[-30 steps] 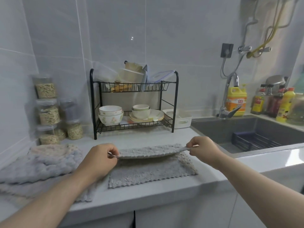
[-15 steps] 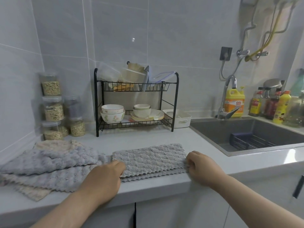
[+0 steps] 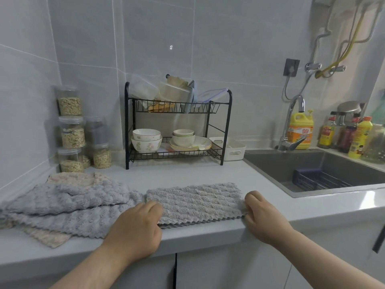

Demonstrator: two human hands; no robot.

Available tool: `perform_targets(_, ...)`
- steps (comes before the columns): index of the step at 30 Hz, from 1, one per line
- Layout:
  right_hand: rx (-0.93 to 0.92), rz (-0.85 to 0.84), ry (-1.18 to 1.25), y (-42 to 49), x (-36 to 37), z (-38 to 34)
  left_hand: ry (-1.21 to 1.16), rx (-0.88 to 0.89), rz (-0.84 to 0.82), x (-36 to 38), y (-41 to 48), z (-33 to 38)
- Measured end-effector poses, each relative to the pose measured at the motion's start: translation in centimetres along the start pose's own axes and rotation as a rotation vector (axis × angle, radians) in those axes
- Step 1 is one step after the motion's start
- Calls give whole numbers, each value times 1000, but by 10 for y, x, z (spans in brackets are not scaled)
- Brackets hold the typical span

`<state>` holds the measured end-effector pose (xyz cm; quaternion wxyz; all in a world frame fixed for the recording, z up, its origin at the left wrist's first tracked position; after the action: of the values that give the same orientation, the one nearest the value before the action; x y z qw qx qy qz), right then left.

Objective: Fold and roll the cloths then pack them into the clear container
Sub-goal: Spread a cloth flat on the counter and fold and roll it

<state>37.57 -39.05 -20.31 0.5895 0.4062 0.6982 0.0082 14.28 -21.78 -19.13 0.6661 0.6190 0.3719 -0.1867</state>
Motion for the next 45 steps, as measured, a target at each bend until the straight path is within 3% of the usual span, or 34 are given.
perform_targets(4, 29, -79, 42, 1, 0, -2, -110, 8, -23, 2, -2, 0)
perform_targets(9, 8, 47, 76, 22, -17, -30, -319, -182, -28, 3, 27, -21)
perform_targets(14, -213, -251, -67, 52, 40, -107, -143, -266, -498, 56, 45, -18)
perform_targets(17, -241, -397, -166, 58, 72, -112, -71, -282, -627, 75, 32, -22)
perform_targets(25, 58, -468, -127, 65, 59, -27, -23, -253, -684, 83, 29, -25)
perform_targets(28, 299, -288, 0, 73, 40, -1, -10, -260, -685, 83, 28, -27)
perform_targets(30, 411, -230, -64, 80, 27, 8, -9, -261, -683, 84, 29, -26)
perform_targets(34, 685, -405, 155, 85, 29, 4, -37, -254, -699, 82, 31, -23)
perform_targets(37, 748, -491, 272, 88, 35, 7, -32, -230, -704, 71, 40, -19)
perform_targets(39, 804, -513, 353, 85, 39, 15, -61, -203, -617, 61, 58, -13)
perform_targets(41, 807, -483, 412, 83, 37, 20, -111, -191, -560, 57, 77, -4)
perform_targets(45, 752, -328, 564, 83, 16, 29, -165, -199, -645, 74, 99, 15)
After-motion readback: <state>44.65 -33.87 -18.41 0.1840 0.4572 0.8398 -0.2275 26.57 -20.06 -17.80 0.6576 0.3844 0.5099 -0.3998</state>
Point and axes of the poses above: each hand's wrist, its own y-axis towards the middle knuckle, its own x-axis out of the palm, z = x × y, the point moved 8 cm from there along y, towards the middle knuckle, and after that the axes turned 7 degrees about z, right-handed, at the moved point
